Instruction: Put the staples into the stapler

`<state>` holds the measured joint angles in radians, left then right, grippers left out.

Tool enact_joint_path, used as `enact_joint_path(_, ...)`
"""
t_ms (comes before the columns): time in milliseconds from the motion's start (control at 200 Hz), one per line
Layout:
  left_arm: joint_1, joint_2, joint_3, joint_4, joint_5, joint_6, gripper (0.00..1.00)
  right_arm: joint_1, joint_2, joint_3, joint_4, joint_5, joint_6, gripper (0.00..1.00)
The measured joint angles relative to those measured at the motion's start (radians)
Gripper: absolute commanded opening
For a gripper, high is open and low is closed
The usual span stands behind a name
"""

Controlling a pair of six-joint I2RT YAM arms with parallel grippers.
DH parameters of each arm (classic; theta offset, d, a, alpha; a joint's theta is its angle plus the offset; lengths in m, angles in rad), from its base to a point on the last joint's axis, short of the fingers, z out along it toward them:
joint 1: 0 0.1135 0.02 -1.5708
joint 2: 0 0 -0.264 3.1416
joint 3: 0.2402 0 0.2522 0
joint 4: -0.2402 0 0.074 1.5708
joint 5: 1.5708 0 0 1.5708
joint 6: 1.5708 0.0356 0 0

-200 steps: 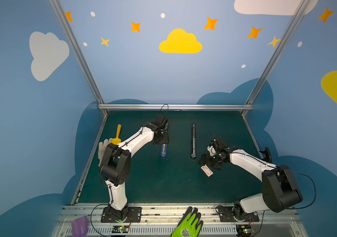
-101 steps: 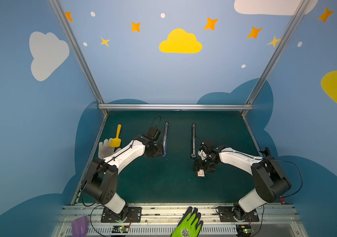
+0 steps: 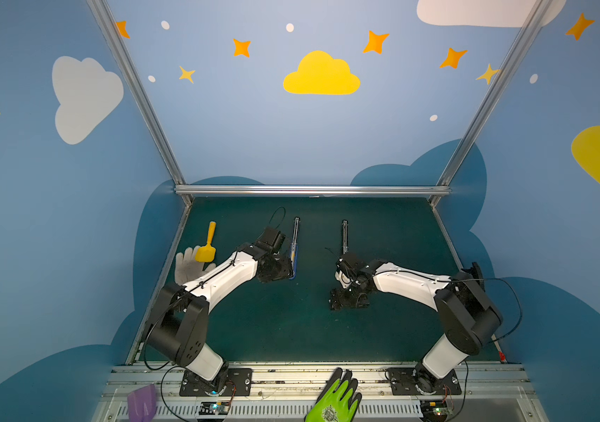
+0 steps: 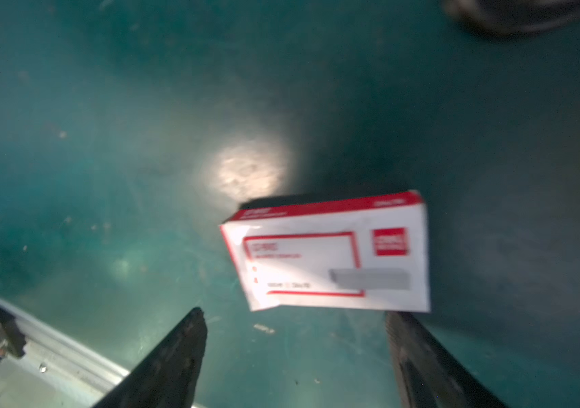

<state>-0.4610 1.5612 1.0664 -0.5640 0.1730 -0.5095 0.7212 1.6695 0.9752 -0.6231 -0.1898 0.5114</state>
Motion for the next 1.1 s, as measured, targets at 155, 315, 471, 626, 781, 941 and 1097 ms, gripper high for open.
enact_joint_path(155,0.0,-0.002,-0.019,0.003,0.002,-0.005,0.66,-0.022,-0.003,-0.007,0.017,-0.005,0.033,0.83)
enact_joint_path(315,0.0,-0.002,-0.02,0.008,0.002,-0.012,0.66,-0.025,0.03,0.028,0.054,-0.051,0.043,0.83)
enact_joint_path(471,0.0,-0.01,-0.032,0.015,0.001,-0.023,0.66,-0.005,0.132,0.14,0.093,-0.111,0.035,0.82)
enact_joint_path(626,0.0,-0.042,-0.069,0.015,-0.002,-0.03,0.65,0.049,0.206,0.216,0.135,-0.182,0.006,0.75)
enact_joint_path(781,0.0,-0.084,-0.104,0.02,0.002,-0.038,0.65,0.093,0.231,0.233,0.166,-0.271,-0.045,0.64)
enact_joint_path(941,0.0,-0.102,-0.14,0.043,0.035,-0.048,0.62,0.095,0.221,0.219,0.187,-0.312,-0.084,0.65)
enact_joint_path(1097,0.0,-0.119,-0.188,0.092,0.129,-0.055,0.54,0.055,0.109,0.124,0.2,-0.309,-0.096,0.65)
